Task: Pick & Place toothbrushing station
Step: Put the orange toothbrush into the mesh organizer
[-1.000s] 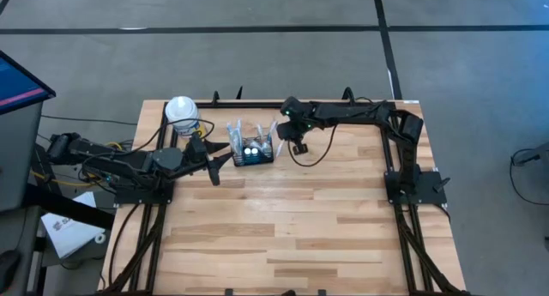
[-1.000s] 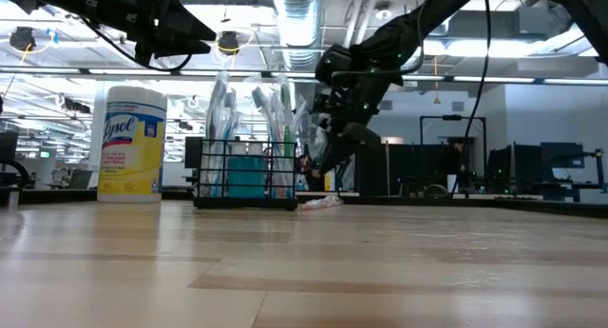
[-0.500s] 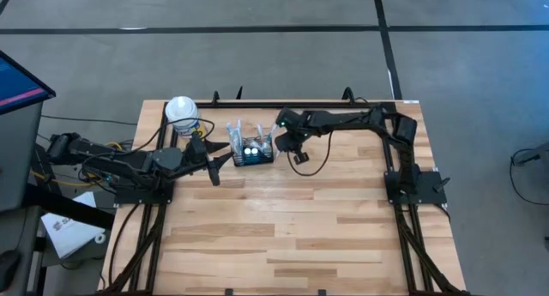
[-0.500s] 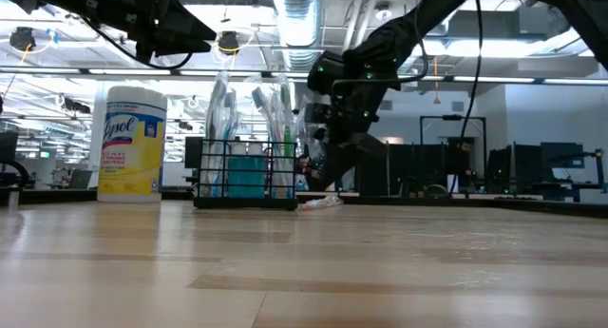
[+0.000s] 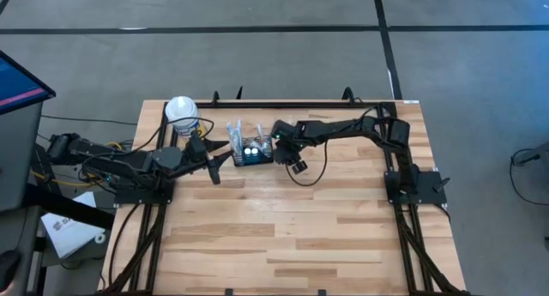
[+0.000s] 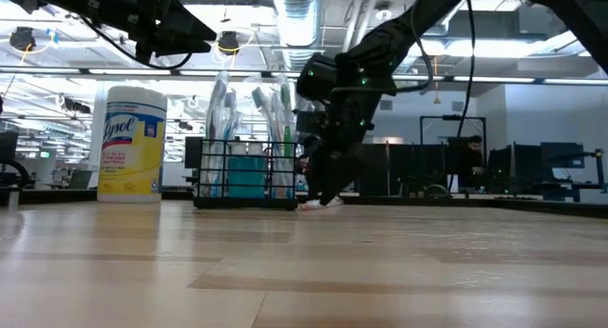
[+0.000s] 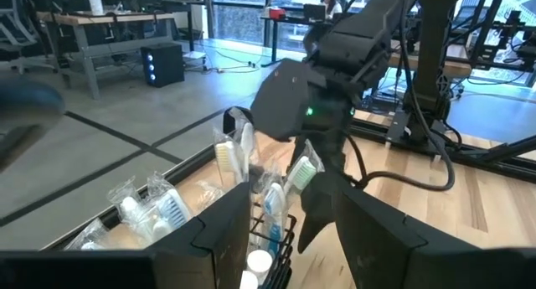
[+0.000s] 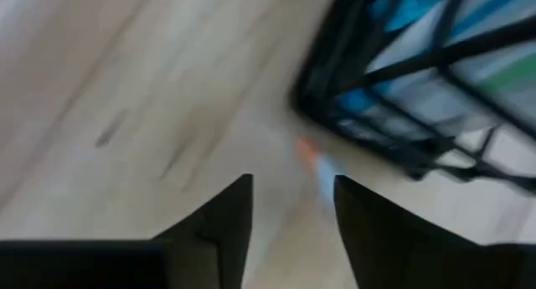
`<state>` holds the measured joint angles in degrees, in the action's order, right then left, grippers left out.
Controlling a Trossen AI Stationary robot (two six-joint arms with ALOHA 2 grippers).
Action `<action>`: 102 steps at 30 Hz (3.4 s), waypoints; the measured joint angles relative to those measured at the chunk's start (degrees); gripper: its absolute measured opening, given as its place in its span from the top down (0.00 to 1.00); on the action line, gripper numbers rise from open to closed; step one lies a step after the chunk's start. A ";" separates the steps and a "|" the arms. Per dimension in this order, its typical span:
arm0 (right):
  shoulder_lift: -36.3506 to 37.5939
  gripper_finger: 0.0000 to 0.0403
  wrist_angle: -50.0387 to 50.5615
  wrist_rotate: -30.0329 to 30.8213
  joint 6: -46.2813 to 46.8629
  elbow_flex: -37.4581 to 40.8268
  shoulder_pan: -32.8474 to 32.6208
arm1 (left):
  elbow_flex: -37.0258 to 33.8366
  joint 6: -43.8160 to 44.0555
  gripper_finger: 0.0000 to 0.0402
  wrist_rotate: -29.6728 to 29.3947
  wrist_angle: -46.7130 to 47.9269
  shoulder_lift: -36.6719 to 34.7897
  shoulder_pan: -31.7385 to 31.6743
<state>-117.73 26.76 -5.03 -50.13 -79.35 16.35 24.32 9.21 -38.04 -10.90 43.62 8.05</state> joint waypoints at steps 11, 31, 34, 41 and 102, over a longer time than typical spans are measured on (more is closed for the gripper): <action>0.03 0.53 -2.02 2.14 -4.85 -0.09 -0.02 | 0.00 0.00 0.59 -0.07 -0.08 -0.01 -0.45; -9.50 0.87 10.33 1.20 -5.74 -11.30 1.06 | 0.00 -0.42 0.59 -0.09 -0.17 0.00 -2.14; -9.49 0.97 10.87 1.71 -6.23 -11.30 0.85 | 0.00 -0.42 0.59 -0.09 -0.17 0.00 -2.14; -9.09 0.98 11.44 2.11 -6.00 -11.21 0.55 | 0.00 -0.42 0.59 -0.09 -0.13 0.00 -2.14; 20.14 1.00 16.39 29.99 5.81 -11.13 -22.31 | 0.00 9.25 0.59 13.16 -4.83 -0.01 -2.08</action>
<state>-97.59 43.15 24.96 -44.32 -90.48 -5.95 24.32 18.46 -24.88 -15.72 43.60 5.98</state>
